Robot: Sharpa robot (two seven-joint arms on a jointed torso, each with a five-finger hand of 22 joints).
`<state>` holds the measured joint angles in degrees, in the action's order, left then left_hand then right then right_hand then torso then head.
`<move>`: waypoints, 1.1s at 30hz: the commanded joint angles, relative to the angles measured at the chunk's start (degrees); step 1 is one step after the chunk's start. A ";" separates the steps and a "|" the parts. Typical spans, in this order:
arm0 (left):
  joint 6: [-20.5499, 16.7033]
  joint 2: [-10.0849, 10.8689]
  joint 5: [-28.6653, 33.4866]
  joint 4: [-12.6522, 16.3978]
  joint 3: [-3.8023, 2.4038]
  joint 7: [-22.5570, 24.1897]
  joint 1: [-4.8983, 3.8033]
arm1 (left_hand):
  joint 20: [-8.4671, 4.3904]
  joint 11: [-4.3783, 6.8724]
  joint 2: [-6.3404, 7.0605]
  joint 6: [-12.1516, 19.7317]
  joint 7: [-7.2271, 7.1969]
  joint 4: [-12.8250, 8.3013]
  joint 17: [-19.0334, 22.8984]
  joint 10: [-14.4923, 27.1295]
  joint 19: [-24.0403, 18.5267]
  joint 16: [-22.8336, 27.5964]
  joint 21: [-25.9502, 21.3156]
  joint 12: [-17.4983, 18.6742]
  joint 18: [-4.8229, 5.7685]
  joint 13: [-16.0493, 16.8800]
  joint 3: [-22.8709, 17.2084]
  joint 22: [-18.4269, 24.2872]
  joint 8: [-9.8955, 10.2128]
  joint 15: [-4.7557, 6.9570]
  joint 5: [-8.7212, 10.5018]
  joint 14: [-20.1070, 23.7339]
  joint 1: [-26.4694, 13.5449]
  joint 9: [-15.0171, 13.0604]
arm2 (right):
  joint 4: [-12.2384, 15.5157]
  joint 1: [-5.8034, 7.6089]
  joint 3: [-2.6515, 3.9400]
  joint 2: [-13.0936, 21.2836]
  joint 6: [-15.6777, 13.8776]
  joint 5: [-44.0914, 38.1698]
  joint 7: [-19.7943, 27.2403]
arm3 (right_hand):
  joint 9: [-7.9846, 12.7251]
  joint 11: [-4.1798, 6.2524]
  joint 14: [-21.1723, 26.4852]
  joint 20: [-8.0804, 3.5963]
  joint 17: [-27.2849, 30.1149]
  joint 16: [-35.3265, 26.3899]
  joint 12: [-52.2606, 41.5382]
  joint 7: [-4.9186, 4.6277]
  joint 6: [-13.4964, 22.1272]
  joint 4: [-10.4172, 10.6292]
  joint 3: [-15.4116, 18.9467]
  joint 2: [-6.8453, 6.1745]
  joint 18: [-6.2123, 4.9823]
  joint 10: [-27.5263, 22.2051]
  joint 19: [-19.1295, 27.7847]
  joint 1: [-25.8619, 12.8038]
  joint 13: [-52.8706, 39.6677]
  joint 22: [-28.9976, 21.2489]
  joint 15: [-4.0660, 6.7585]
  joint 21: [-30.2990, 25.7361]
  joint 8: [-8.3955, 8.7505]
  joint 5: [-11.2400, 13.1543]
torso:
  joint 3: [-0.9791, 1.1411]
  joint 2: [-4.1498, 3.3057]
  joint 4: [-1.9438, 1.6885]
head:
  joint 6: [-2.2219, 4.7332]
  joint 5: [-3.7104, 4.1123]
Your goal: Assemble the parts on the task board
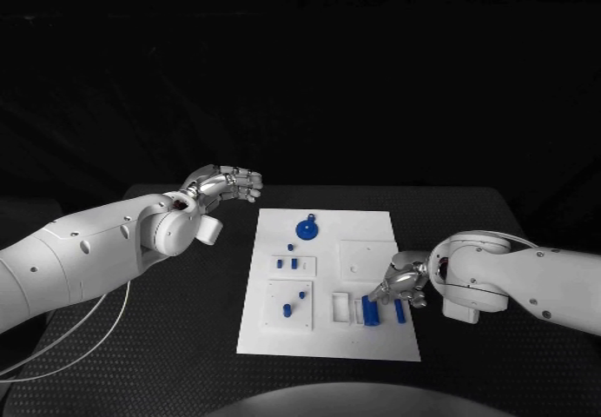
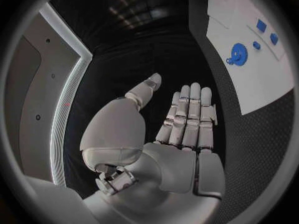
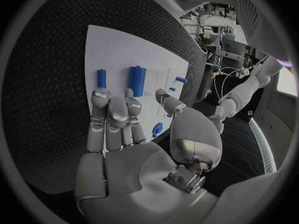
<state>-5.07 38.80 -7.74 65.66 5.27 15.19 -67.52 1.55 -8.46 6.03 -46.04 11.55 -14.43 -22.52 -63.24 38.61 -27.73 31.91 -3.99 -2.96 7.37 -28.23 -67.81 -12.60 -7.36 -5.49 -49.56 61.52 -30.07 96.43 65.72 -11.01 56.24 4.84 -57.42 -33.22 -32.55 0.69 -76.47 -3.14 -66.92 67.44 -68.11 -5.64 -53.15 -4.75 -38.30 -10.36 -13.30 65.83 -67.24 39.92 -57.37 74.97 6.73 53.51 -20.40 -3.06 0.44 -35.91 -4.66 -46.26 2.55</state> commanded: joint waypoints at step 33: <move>1.13 0.22 0.28 0.59 -0.03 0.12 -0.03 | 0.03 0.02 0.00 0.18 -0.28 0.66 -0.26 -0.39 0.50 0.45 -0.39 -0.12 -0.95 -0.17 -0.03 -0.19 -0.43 0.02 -0.06 -0.46 -0.71 0.13 | -4.15 -3.61 -1.58 -6.20 -2.51 -4.25 -0.76 | -0.51 0.06 0.15 -0.59 0.21 0.54 0.24 -0.03 -1.36 -2.56 0.07 1.60 -1.70 -1.18 0.34 -2.15 -0.82 1.01 0.13 0.88 0.68 0.26 | 0.07 0.01 0.01 | -1.25 -1.02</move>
<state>-4.86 39.03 -7.74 66.11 5.28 15.00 -67.51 1.55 -8.46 6.03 -46.04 11.55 -14.15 -22.70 -63.24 38.61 -27.51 31.90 -3.99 -3.41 7.27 -28.26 -67.91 -12.82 -7.36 -5.49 -49.56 61.52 -30.02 92.57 62.57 -12.26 50.00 2.78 -59.61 -34.00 -33.57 0.70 -76.54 -3.29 -66.76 67.67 -68.09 -5.21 -53.59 -6.84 -38.20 -9.58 -13.20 65.82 -67.04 37.49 -58.11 74.97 6.60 54.15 -20.09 -3.06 0.55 -35.90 -4.60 -47.42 1.59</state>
